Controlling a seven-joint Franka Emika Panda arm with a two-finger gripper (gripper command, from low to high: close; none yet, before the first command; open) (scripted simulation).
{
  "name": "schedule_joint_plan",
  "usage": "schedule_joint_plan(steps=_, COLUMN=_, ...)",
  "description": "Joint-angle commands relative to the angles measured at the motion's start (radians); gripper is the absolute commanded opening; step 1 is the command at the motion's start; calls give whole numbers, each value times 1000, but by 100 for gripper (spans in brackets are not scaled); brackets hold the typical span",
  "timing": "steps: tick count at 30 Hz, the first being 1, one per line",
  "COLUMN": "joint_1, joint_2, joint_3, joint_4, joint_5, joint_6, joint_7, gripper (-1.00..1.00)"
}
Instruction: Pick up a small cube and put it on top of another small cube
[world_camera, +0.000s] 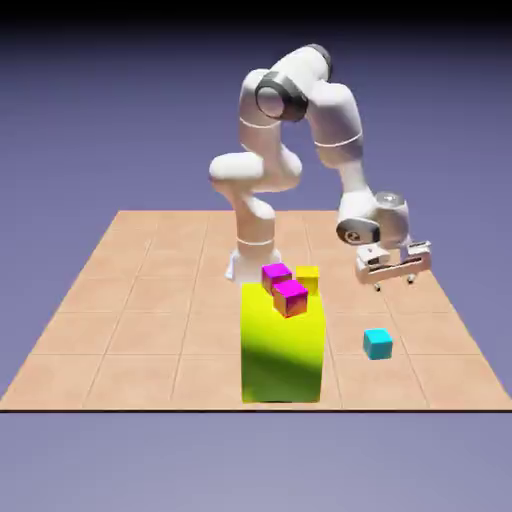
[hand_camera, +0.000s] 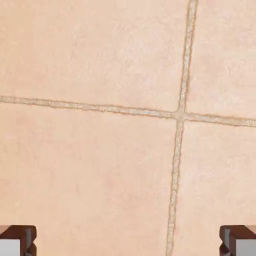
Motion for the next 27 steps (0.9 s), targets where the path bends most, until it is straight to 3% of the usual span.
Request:
schedule_joint_plan(steps=1, joint_1=-33, joint_2=-4, joint_3=5, joint_4=7, joint_5=12, joint_6=-8, joint_7=44, gripper=0)
schedule_joint_plan(steps=16, joint_1=-519, joint_2=-55, joint_3=84, joint_4=106, joint_5=186, joint_6=-129, joint_7=680, gripper=0)
schedule_joint_plan(steps=27, joint_1=-159, joint_2=104, joint_3=-278, joint_4=176, joint_5=85, joint_6=27, joint_7=752, gripper=0)
